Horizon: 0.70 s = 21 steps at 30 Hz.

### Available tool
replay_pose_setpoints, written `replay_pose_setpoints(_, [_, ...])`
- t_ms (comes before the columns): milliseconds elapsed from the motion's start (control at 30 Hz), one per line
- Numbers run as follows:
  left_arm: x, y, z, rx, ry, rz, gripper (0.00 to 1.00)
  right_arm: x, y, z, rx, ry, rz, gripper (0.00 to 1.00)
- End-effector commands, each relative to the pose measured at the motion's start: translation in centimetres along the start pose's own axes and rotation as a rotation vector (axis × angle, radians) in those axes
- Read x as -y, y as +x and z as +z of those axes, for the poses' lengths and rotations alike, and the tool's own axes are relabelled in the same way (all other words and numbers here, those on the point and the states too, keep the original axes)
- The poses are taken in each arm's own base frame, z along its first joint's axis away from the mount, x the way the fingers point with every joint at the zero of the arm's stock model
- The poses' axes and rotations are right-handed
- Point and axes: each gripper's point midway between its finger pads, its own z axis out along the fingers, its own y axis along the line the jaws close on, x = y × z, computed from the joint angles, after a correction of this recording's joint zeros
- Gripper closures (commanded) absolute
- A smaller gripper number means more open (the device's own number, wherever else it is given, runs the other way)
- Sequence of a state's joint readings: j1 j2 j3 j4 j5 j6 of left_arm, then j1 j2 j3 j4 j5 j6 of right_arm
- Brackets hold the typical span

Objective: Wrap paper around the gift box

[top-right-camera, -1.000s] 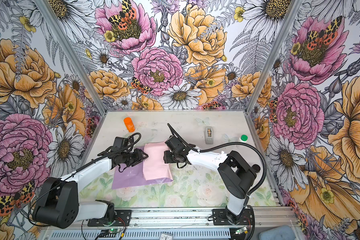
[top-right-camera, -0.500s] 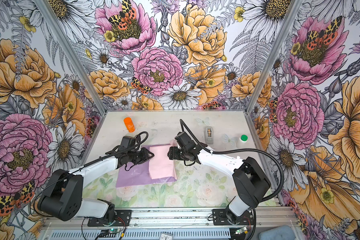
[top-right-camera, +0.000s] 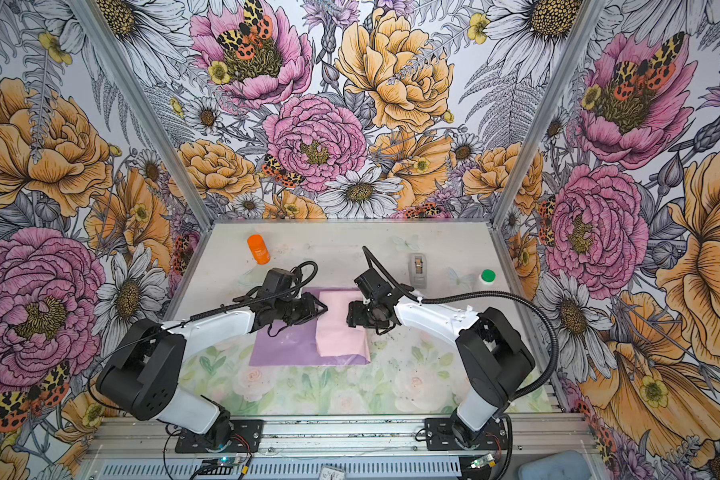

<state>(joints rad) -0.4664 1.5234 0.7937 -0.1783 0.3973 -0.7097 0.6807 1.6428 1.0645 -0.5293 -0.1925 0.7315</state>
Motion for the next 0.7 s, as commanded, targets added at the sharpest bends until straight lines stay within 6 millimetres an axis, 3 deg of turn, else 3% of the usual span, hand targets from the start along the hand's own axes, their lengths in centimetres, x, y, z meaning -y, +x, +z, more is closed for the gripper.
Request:
replay_pose_setpoints(0, [-0.6, -1.3, -1.9, 0.062, -0.049, -0.02, 0.58, 2.1, 0.6, 0.7, -0.032, 0.101, 0.007, 0.31])
replay_pose_setpoints(167, [-3.8, -1.8, -5.2, 0.118, -0.122, -0.108, 0.5, 2.4, 0.8, 0.8, -0.028, 0.117, 0.026, 0.32])
replay_pose_setpoints(367, [-8.2, -1.1, -9.6, 0.173, -0.256, -0.271, 0.47, 2.1, 0.5, 0.5, -0.014, 0.113, 0.033, 0.32])
replay_pose_setpoints(533, [-12.1, 1.0, -11.3, 0.145, -0.33, -0.434, 0.45, 2.0, 0.3, 0.2, -0.002, 0.108, 0.033, 0.33])
replay_pose_setpoints(667, [-14.1, 2.4, -12.1, 0.151, -0.372, -0.499, 0.44, 1.8, 0.2, -0.2, 0.011, 0.104, 0.038, 0.33])
